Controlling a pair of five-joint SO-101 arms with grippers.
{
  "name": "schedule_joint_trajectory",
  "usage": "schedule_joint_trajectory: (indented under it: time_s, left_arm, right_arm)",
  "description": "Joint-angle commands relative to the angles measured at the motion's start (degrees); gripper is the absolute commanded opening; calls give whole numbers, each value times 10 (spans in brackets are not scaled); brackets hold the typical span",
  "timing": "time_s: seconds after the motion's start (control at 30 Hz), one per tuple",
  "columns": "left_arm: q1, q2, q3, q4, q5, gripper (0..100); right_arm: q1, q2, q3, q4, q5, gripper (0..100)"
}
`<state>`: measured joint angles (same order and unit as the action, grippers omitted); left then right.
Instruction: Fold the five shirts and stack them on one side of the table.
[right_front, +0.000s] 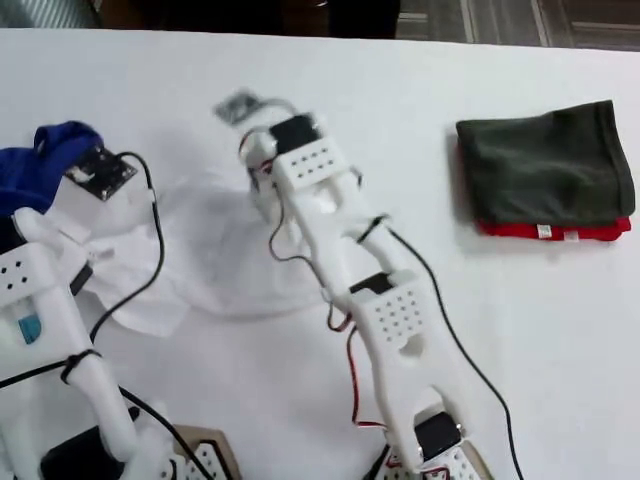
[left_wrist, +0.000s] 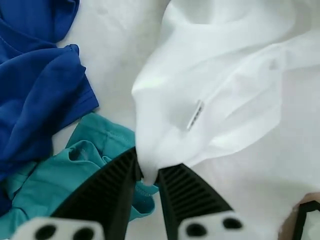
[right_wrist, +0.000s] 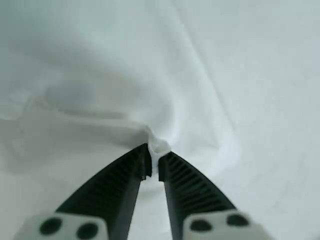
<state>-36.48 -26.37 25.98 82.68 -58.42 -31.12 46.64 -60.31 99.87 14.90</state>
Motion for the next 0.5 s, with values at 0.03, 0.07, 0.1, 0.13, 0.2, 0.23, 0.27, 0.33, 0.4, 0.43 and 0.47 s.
schedule_joint_trajectory:
  time_s: [0.03,0.07,0.1,0.13,0.2,0.23,0.27,0.33,0.4,0.43,0.47]
  left_arm:
    - [0,-1,-6,-4,4,24]
    - [1,-1,-6,-4,4,24]
    - [2,-1,-6,-6,4,24]
    - [5,0,-7,-6,4,24]
    - [25,-4,-7,-5,11,24]
    - [39,-4,-16,-3,33,24]
    - [50,-4,-36,3,63,24]
    - [67,-3,-99,27,122,24]
    - [85,0,-182,62,147,24]
    - [95,0,-224,80,153,24]
    - [105,0,-262,96,156,24]
  right_arm:
    - [53,-138,-29,13,5,20]
    - [65,-157,-23,13,5,20]
    - [74,-175,-15,13,5,20]
    - [81,-192,-10,13,5,20]
    - [94,-222,-5,13,6,20]
    - [96,-237,-5,13,15,20]
    - [98,-252,-5,13,33,20]
    - [100,-290,-5,13,65,20]
    - [116,-340,-7,13,64,20]
    - [124,-364,-9,9,61,20]
    - [130,-385,-9,0,61,20]
